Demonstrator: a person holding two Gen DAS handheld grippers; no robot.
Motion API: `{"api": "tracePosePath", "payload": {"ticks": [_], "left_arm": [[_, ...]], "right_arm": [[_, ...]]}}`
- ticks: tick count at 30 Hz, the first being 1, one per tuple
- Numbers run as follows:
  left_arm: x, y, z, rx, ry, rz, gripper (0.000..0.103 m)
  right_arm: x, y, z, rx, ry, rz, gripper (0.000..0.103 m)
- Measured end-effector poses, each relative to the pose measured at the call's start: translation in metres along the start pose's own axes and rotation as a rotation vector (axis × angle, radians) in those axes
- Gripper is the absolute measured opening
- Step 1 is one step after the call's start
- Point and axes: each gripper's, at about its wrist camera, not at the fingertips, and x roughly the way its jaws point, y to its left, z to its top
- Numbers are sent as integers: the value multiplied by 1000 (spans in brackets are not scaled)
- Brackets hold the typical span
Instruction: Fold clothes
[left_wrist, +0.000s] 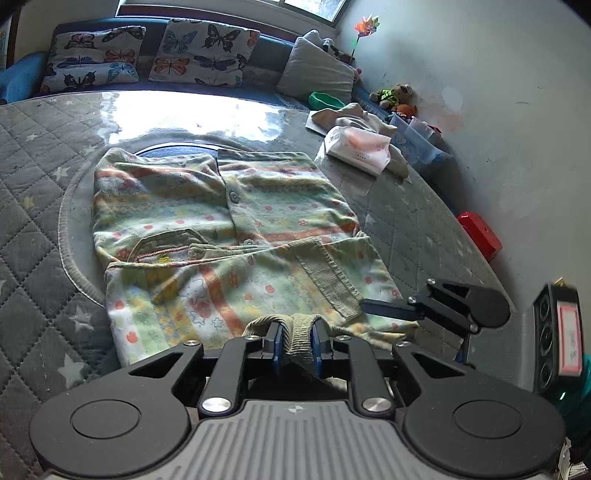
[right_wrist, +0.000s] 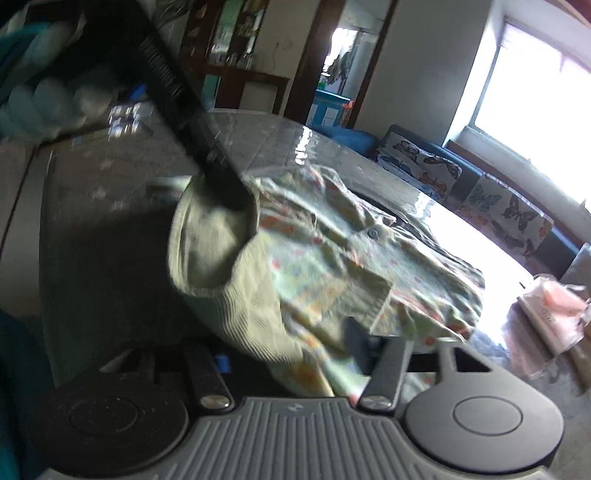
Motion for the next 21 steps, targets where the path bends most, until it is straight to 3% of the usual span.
{"api": "tracePosePath", "payload": {"ticks": [2,5,7,8,14,16,21], "left_arm": [[-3,3,-3,10,-3,-5,20],[-11,6,-8,36,-18,-7,27],[-20,7,-14,71,-42,22,52],[-25,8,-17,90,-56,40,55],[-33,6,-42,211,-84,141,65],[-29,1,-48,267,-81,183,73],[-18,-12,-58,433,-99,264,74]], "right_arm": [[4,-10,6,70,1,47,31],[8,-27,12,187,11,114,22],[10,-34,15,233,16,134,21],[11,-38,16,255,17,142,21],[16,-54,23,339,32,173,20],[18,-58,25,369,36,177,20],[19,-61,29,392,36,170,20]]}}
